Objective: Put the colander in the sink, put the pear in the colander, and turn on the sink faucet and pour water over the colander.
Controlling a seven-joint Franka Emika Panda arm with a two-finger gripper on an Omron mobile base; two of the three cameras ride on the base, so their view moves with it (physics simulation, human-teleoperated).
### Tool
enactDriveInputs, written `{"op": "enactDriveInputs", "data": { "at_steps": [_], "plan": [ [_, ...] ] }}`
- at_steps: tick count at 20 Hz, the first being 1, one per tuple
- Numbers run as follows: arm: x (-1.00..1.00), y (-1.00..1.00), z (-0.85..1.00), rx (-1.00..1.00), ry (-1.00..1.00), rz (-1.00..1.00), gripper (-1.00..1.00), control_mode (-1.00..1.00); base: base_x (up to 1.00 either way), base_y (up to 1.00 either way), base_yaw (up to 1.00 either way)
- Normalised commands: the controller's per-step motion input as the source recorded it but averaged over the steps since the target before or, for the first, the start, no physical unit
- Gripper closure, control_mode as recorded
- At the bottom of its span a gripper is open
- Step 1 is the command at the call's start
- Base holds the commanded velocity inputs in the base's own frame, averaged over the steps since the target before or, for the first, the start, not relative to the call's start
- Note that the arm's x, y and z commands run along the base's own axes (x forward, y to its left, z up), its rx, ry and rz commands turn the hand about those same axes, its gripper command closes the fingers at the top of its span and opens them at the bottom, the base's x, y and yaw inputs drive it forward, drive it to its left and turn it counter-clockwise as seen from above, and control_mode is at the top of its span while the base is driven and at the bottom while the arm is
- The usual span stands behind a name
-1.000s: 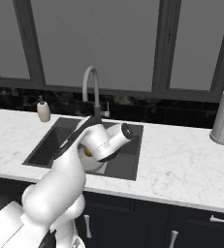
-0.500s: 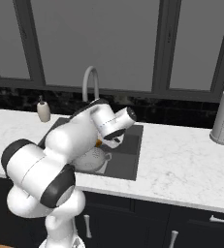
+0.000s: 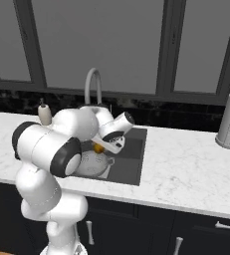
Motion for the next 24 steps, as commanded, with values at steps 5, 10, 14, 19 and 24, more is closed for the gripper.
{"op": "enactDriveInputs", "data": {
  "at_steps": [5,10,14,19,24],
  "plan": [
    [0.16,0.16,-0.42,-0.03,0.03,0.00,1.00,-1.00,0.00,0.00,0.00],
    [0.18,0.08,-0.47,-0.05,0.02,0.00,1.00,-1.00,0.00,0.00,0.00],
    [0.26,0.00,-0.34,-0.04,0.00,0.00,1.00,-1.00,0.00,0.00,0.00],
    [0.04,0.10,-0.37,-0.03,0.00,0.00,1.00,-1.00,0.00,0.00,0.00],
    [0.05,0.10,-0.28,-0.01,0.00,-0.02,1.00,-1.00,0.00,0.00,0.00]
  ]
}}
